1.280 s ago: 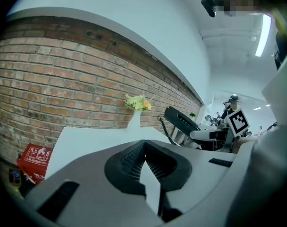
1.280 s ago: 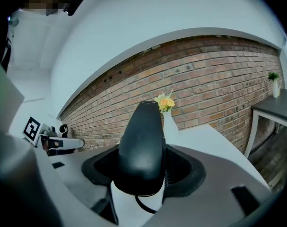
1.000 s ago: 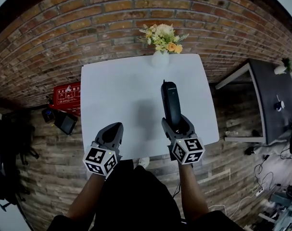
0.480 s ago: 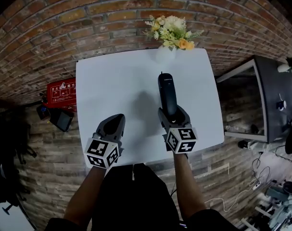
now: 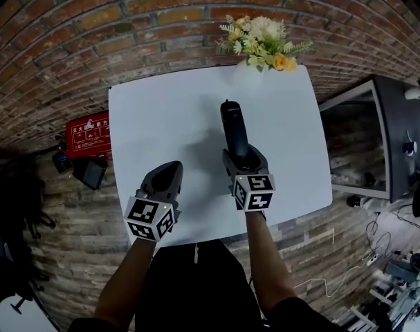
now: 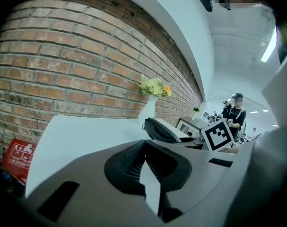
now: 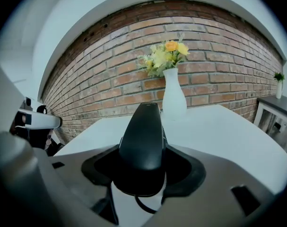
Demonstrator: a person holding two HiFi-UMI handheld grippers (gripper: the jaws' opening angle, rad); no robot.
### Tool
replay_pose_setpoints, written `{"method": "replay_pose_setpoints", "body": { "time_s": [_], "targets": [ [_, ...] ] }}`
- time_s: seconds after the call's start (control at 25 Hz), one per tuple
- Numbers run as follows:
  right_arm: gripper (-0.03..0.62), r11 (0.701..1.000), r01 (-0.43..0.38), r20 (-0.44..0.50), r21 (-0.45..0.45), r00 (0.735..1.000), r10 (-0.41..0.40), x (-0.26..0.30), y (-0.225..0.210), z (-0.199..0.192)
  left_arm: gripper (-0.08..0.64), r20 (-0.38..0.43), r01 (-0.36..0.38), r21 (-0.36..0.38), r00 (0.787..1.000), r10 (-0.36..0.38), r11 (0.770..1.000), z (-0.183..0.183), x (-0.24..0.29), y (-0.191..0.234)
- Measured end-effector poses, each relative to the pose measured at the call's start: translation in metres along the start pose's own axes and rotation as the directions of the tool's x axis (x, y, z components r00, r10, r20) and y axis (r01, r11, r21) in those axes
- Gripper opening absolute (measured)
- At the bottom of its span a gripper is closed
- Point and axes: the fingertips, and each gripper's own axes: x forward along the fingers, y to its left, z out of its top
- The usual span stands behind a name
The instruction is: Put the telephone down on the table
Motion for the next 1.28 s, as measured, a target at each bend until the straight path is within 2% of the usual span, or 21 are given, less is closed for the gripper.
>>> {"method": "replay_pose_setpoints", "body": {
  "time_s": [0.36,1.0,1.28],
  "targets": [
    [0.281,1.0,0.019,-0.054,-0.01,0.998,-0.019,0.026,0.006,-0.015,0.014,-0.025,-0.001,0.004,1.0,0.001,1.0,-0.005,0.004,0.019],
    [0.281,0.998,0.057,-0.112,-0.009,0.992,-0.058,0.045,0.008,-0.023,0.014,-0.033,0.004,0.0,0.999,-0.004,1.0,-0.003,0.008,0.028],
    [0.281,0.996,0.08,-0.138,-0.037,0.987,-0.084,0.05,0.01,-0.022,0.014,-0.033,0.002,0.002,0.999,-0.002,1.0,-0.003,0.007,0.029]
  ]
}}
